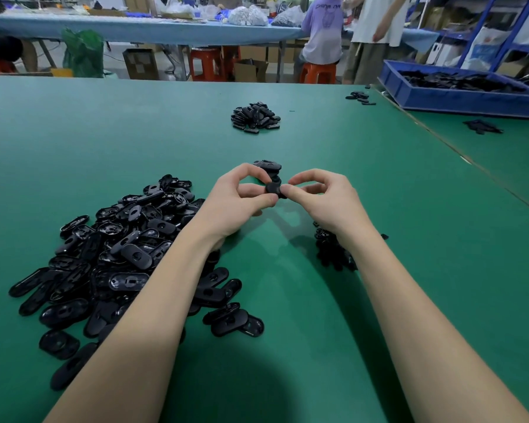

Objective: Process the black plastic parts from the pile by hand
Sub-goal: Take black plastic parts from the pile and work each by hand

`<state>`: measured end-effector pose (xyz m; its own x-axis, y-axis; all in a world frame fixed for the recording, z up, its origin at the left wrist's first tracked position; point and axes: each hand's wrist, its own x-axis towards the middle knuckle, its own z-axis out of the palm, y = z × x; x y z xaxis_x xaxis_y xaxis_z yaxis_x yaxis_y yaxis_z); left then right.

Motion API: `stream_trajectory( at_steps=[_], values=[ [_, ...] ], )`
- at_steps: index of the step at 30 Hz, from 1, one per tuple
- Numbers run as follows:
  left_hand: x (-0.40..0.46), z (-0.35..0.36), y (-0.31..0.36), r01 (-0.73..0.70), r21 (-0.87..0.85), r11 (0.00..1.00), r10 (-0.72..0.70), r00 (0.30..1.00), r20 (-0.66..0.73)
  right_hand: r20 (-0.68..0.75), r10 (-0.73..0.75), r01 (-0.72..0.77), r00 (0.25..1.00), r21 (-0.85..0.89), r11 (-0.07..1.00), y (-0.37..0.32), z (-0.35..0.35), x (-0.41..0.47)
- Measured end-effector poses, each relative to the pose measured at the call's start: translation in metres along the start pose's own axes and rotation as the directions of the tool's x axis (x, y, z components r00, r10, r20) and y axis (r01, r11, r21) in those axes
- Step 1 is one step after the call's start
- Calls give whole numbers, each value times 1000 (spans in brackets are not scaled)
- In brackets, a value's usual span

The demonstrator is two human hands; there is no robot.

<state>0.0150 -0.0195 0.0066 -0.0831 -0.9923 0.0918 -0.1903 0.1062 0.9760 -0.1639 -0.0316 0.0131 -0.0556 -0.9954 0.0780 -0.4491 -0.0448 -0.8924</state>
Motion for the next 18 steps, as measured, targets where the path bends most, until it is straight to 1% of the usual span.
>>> stream_trajectory(
  at_steps=[3, 5, 10, 13, 16, 18],
  values=[
    [0, -1, 3, 56, -75, 996, -55, 998, 12, 84, 60, -72, 995, 148, 986, 1, 0, -3],
    [0, 0, 5, 95, -96, 991, -92, 995, 31, 122, 71, -92, 990, 180, 979, 1, -1, -4],
    [1, 7, 3, 138, -136, 981, -145, 989, -42, 124, 65, -86, 990, 173, 981, 1, 1, -5],
    [0, 8, 2, 154, -209, 966, -164, 986, -32, 129, 39, -58, 991, 147, 987, 1, 1, -5],
    [0, 7, 2, 158, -210, 965, -169, 985, -32, 160, 29, -50, 987, 128, 991, 0, -1, -4],
    [0, 7, 1, 160, -187, 969, -169, 985, -33, 156, 35, -52, 987, 104, 993, 1, -1, -3]
  ],
)
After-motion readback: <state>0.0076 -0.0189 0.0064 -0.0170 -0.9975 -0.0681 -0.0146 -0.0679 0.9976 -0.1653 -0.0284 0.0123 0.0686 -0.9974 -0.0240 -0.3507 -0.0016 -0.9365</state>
